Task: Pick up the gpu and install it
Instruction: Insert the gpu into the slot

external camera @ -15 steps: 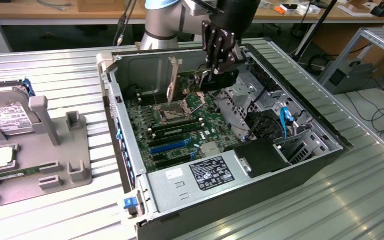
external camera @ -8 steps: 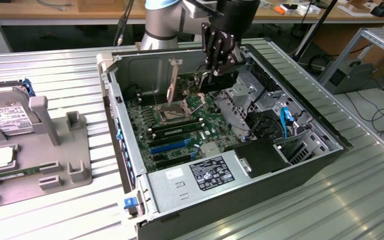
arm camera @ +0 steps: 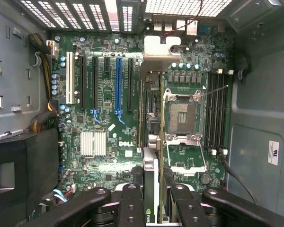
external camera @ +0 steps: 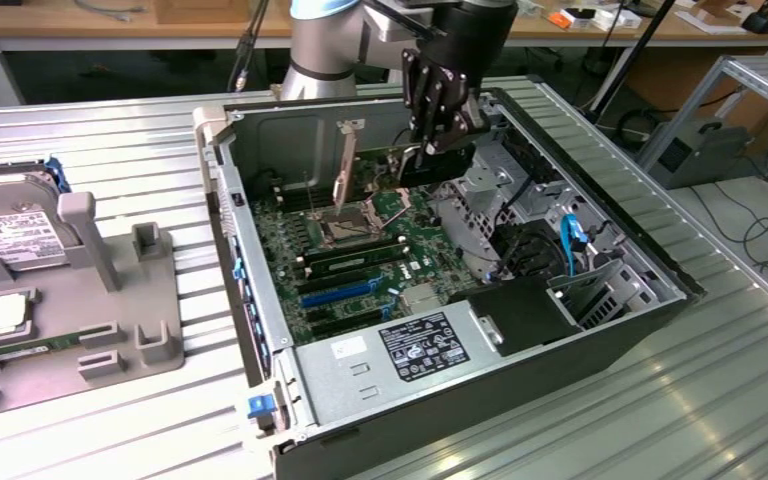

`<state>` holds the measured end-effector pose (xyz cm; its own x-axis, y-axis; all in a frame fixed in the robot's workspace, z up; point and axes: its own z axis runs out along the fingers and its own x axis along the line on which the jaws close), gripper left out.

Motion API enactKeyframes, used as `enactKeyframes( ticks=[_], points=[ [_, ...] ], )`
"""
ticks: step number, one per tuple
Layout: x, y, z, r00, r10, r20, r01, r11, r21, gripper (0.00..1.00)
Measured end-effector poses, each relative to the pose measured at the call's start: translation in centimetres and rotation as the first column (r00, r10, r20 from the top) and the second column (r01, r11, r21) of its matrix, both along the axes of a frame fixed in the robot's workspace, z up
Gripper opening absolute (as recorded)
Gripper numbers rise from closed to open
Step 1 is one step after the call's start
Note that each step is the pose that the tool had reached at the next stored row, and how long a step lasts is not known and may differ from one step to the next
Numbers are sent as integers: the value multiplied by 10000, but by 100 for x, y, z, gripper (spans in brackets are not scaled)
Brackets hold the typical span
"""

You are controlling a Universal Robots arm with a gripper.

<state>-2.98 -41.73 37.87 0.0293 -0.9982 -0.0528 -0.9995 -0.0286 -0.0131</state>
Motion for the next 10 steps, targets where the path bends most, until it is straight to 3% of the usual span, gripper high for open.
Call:
enactKeyframes(
  ticks=[10],
  points=[
    [0, -1, -53, 10000, 34, 0, -34, 10000, 39, 27]
  ],
)
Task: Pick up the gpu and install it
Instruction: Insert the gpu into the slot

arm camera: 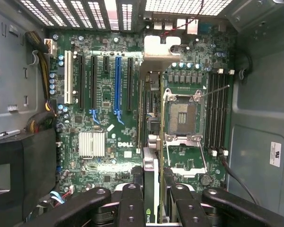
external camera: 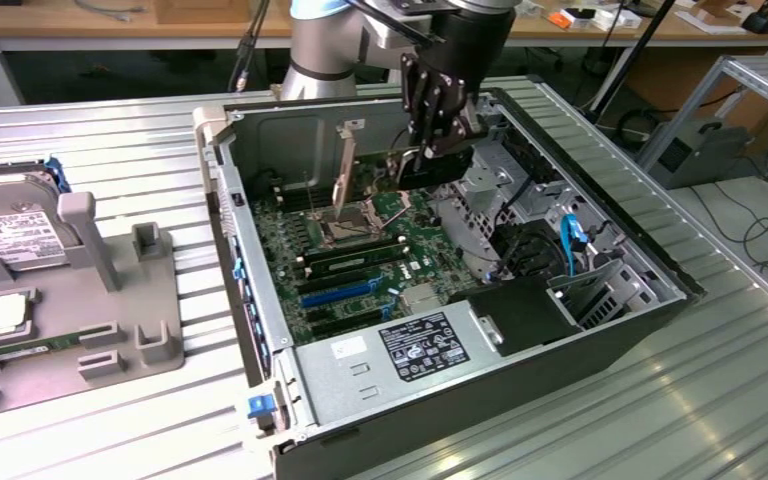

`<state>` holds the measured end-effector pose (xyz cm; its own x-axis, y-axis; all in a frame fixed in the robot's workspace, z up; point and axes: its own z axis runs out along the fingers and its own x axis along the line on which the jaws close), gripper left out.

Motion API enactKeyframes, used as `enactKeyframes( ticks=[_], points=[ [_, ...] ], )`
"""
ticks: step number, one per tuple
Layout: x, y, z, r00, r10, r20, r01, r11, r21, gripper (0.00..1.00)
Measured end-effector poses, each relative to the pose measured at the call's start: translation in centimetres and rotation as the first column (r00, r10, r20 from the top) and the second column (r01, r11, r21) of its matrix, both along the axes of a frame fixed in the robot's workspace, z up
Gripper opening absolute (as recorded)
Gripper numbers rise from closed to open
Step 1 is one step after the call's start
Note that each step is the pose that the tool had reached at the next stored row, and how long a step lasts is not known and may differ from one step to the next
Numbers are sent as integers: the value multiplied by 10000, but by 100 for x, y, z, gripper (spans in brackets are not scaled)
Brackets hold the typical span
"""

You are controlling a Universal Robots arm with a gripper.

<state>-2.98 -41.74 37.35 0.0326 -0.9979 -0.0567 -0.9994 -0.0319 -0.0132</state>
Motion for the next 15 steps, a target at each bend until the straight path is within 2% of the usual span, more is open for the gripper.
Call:
enactKeyframes(
  ticks=[15],
  points=[
    [0, -3, -103, 10000, 63, 0, -63, 10000, 54, 27]
  ],
)
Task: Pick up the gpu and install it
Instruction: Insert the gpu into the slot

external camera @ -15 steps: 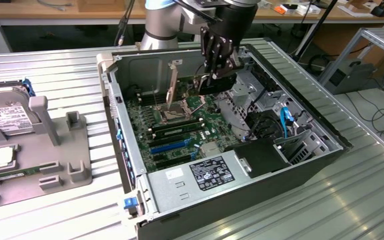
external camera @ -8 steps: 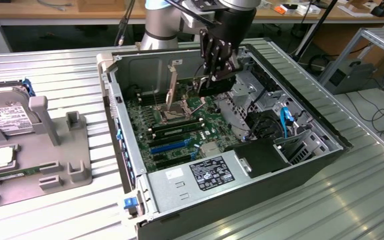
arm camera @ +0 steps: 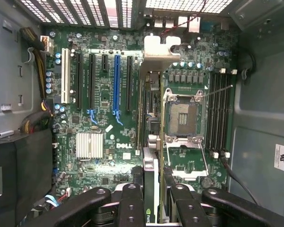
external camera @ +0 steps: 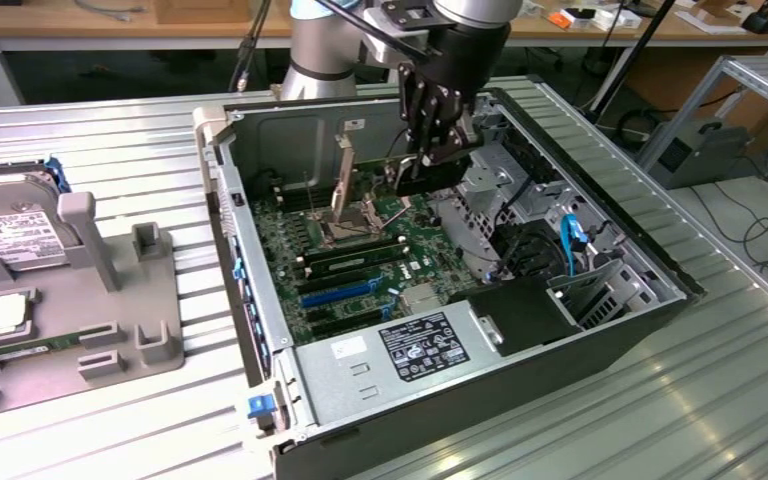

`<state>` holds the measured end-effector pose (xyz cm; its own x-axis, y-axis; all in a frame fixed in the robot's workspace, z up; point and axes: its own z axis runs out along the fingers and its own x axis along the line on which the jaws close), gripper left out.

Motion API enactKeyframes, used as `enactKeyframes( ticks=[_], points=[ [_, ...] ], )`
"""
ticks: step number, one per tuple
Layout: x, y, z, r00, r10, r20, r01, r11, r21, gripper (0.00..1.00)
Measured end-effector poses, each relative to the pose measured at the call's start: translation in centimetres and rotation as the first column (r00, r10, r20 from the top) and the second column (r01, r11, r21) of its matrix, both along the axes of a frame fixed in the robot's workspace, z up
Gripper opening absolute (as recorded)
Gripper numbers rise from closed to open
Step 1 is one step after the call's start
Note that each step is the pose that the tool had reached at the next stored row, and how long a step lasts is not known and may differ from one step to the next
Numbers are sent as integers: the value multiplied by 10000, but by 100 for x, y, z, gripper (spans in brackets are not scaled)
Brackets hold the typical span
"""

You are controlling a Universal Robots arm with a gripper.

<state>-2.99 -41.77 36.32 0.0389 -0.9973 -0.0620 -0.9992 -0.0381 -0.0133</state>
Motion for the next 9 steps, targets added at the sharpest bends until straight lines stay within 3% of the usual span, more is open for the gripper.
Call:
enactKeyframes(
  ticks=[9],
  points=[
    [0, -4, -71, 10000, 29, 0, -29, 10000, 33, 27]
  ],
)
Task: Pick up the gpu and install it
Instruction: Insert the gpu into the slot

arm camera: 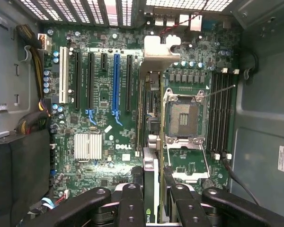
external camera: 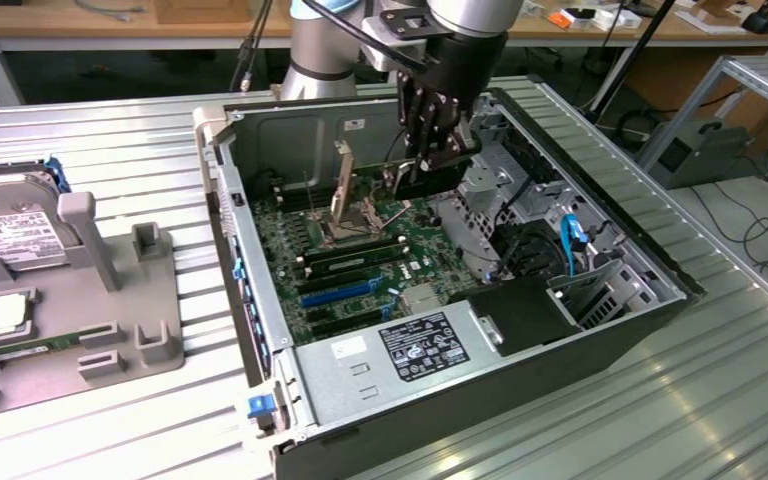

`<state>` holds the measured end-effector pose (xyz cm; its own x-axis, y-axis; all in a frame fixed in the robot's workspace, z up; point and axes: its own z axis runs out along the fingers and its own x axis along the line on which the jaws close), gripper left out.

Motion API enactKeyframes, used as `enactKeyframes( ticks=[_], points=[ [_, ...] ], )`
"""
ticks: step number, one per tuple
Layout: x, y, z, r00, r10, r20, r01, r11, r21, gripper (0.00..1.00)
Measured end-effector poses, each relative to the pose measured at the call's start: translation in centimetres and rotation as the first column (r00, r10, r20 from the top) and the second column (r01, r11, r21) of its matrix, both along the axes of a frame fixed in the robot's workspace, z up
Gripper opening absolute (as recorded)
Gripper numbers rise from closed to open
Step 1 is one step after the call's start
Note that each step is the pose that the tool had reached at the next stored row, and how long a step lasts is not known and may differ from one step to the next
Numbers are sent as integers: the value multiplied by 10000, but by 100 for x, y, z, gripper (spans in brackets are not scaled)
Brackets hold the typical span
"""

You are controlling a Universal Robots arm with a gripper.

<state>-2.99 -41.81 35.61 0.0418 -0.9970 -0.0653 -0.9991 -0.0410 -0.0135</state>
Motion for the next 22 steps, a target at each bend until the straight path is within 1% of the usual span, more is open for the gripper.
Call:
enactKeyframes(
  ticks=[14, 22],
  points=[
    [0, -9, -96, 10000, 32, 0, -32, 10000, 52, 27],
    [0, -13, -140, 10000, 44, 0, -44, 10000, 71, 27]
  ],
)
